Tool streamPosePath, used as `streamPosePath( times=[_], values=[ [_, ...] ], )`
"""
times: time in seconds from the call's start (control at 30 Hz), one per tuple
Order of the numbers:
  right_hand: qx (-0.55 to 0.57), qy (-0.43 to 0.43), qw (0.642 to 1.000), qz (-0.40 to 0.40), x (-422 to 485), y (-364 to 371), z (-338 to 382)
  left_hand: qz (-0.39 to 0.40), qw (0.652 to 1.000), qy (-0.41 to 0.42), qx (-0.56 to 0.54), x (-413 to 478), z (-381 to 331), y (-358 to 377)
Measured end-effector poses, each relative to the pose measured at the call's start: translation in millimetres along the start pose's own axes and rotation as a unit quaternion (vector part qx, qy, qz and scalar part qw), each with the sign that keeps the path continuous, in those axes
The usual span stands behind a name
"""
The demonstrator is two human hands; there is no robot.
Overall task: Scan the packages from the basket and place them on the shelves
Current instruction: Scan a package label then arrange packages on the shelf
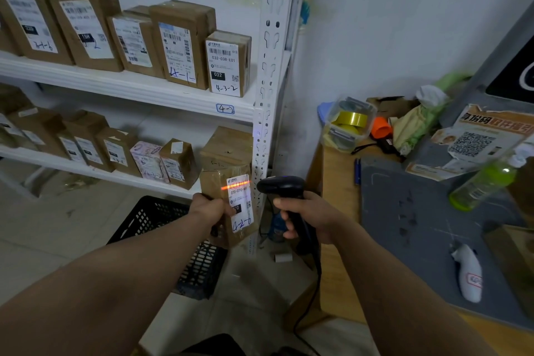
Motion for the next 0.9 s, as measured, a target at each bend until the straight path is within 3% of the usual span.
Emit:
streamPosePath(
  times=[0.37, 0.5, 0.67, 0.9],
  values=[
    [0.0, 0.028, 0.999, -0.027, -5, -20, -5, 0.025, 1.0, 0.001, 0.01, 7, -2, 12],
    [-0.007, 0.086, 0.99, -0.113, -10, -61, -40, 0.05, 0.998, 0.023, 0.009, -3, -6, 28],
    [-0.055, 0.162, 0.952, -0.252, -26, -119, -87, 0.11, 0.993, 0.032, 0.005, -13, -9, 60],
    [-0.095, 0.205, 0.925, -0.306, -41, -150, -126, 0.203, 0.975, 0.019, 0.084, -29, -3, 109]
  ],
)
Point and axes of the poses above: each hand's wrist, its own x-axis towards the middle knuckle, its own y-axis out of the palm, z = x × y, the point moved 8 cm from there along x, towards the middle knuckle, and after that the axes turned 13 degrees about -y, right-handed, at the moved point
